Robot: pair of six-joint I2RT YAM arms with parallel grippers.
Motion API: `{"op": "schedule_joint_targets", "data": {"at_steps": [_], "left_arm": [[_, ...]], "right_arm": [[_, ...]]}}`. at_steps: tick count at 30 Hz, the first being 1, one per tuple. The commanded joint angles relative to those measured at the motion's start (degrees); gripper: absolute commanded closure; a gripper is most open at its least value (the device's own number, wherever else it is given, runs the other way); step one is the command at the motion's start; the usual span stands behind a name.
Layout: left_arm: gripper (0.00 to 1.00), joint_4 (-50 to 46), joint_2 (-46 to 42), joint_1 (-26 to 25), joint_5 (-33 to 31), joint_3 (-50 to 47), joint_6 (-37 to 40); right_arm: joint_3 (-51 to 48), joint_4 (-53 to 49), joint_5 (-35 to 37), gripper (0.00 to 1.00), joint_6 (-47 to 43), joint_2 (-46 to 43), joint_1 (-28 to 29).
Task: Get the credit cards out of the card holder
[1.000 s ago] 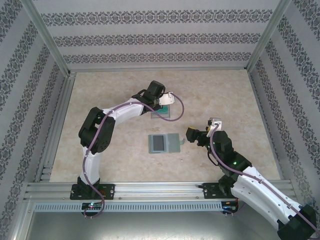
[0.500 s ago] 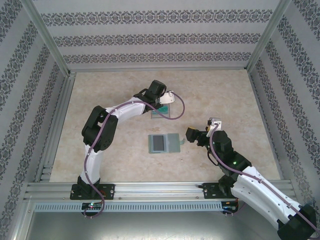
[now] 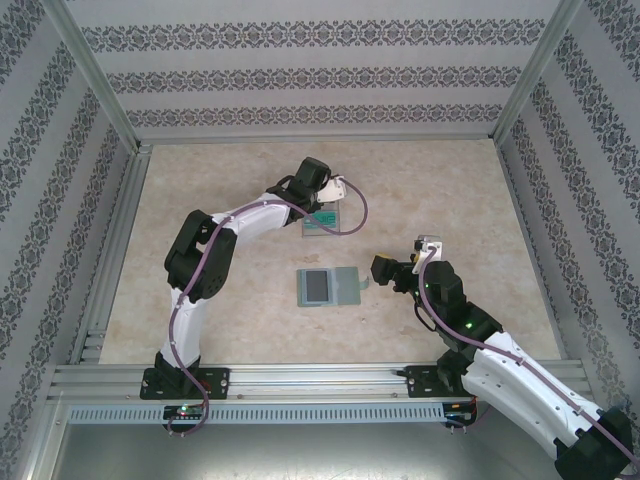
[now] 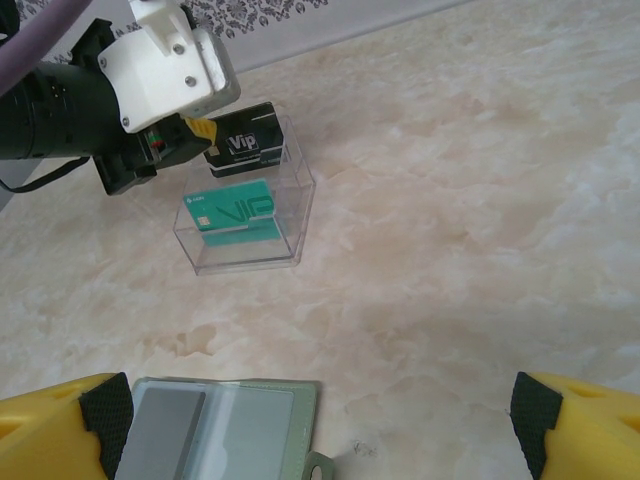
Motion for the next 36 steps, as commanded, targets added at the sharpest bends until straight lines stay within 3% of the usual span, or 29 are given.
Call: {"op": "schedule_joint_targets", "data": {"at_steps": [1,6,10,18,27,29,31,36], "left_arm": [[0.75,0.9,0.4,0.6,-1.1,2.1,-1.4],[0.74,-2.0,-2.4,0.4,1.5,2.0,-5.4],[0.69,-5.5,-7.4,0.4,4.0,1.9,-13.4],[0.55,-10.6,-23.7,0.4,16.3,-5.7,-38.8],[0.54,-20.2,-40.4,0.4,18.7,-17.2,-68.4],[0.53,-16.4,-45.4,0.4,21.5,-24.3,-73.0],[0.45,-13.9,-50.0,0.4,21.6,-30.6,-77.6],[0.47,-9.8,-57.9,0.3,23.9,-44.9,-88.4]], "right_arm": [[-0.7,1.4,-0.7,0.02,1.1,0.3,-0.8],[-0.5,1.4,-1.3,0.02,0.9,0.7,-0.9],[-0.2,1.8,-2.9,0.02,0.5,1.5,-0.9],[2.1,1.2,-6.3,0.04,-0.7,5.4,-0.6],[5.9,0.2,-1.9,0.21,-3.9,14.1,6.8],[7.0,-0.1,-1.9,0.28,-4.1,16.8,8.4],[8.1,-0.5,-2.3,0.35,-3.9,19.5,9.7],[9.9,-0.7,-4.0,0.52,-3.1,26.7,11.4]]}}
